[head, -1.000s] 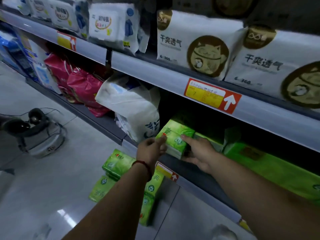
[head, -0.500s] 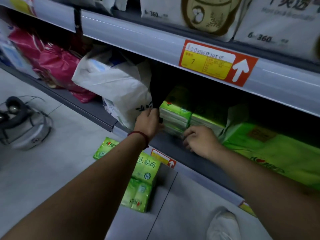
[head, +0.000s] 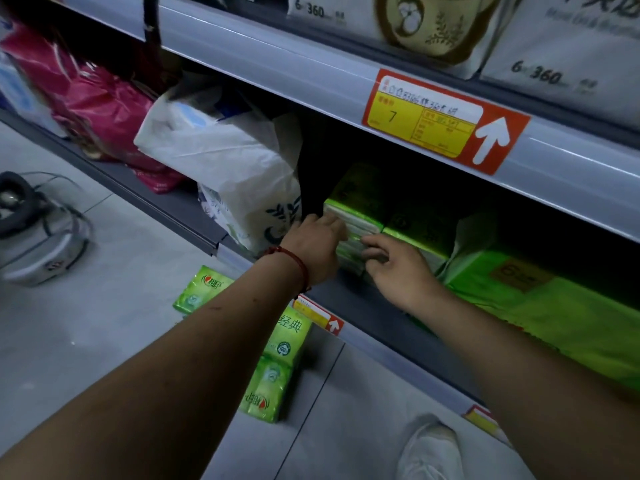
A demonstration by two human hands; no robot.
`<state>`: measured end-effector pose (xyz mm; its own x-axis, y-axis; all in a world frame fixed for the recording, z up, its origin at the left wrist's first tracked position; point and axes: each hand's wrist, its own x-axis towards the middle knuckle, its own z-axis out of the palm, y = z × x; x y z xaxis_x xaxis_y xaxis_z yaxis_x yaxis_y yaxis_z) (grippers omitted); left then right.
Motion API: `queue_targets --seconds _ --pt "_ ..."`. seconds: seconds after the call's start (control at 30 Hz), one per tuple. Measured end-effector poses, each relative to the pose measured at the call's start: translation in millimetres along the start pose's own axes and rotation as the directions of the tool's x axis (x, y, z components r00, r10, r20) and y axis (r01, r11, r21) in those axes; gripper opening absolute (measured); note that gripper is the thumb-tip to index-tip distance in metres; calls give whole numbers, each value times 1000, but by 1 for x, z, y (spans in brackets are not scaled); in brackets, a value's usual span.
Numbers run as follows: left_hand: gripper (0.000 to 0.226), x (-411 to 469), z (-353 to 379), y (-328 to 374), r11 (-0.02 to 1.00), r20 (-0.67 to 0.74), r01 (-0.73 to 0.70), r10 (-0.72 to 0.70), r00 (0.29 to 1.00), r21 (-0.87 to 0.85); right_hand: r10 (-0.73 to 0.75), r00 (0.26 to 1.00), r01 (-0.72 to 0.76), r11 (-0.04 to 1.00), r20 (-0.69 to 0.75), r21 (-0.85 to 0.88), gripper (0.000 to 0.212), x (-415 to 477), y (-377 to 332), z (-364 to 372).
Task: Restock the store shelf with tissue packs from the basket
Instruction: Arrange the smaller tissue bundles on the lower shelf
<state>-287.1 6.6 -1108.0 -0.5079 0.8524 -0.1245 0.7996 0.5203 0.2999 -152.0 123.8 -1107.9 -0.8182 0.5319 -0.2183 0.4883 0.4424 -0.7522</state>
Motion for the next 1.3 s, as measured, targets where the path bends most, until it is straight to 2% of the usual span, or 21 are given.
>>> queue_targets --seconds 0.13,0.27,0.33,0.43,0.5,0.6,0.73,0.83,0.97,1.03,1.1,1.13,1.23,1.3 --pt "54 -4 1 -13 999 22 -34 34 999 -37 -22 1000 21 999 -12 -44 44 -4 1 2" --pt "36 -20 3 -26 998 26 -1 3 1000 -67 -14 999 5 961 -29 -276 45 -14 -12 14" --pt "29 -39 8 -36 997 73 51 -47 996 -52 9 1000 -1 929 20 -371 46 -18 -20 22" --pt "28 -72 19 -57 986 187 162 -168 968 45 75 973 -2 947 217 -320 46 -25 -26 39" --pt "32 -89 28 -75 962 279 258 -274 920 93 107 943 -3 949 314 -315 44 -28 -27 53" --pt "46 -104 38 -105 901 387 414 -431 815 132 217 894 -86 942 392 -326 41 -31 -28 76" --pt "65 -114 49 -140 784 373 607 -606 703 129 322 858 -124 885 401 -448 53 -32 -19 104" --pt "65 -117 59 -159 692 362 721 -677 640 19 368 843 -155 865 392 -478 54 -33 -4 124" --pt "60 -115 75 -181 632 278 763 -715 641 -134 449 804 -348 887 389 -304 44 -37 11 144" --pt "67 -115 80 -187 570 241 786 -749 617 -239 468 806 -433 884 363 -177 60 -39 13 154" --pt "72 -116 84 -191 502 269 798 -760 591 -335 493 802 -511 859 336 -41 82 -39 14 166" --pt "72 -115 87 -193 472 283 801 -764 580 -368 507 796 -543 839 331 20 84 -41 10 170" --pt "72 -113 91 -201 412 294 825 -793 534 -387 566 754 -638 752 333 168 74 -44 0 178" --pt "78 -119 88 -206 387 315 863 -816 484 -325 590 722 -682 695 362 227 84 -49 -2 180"
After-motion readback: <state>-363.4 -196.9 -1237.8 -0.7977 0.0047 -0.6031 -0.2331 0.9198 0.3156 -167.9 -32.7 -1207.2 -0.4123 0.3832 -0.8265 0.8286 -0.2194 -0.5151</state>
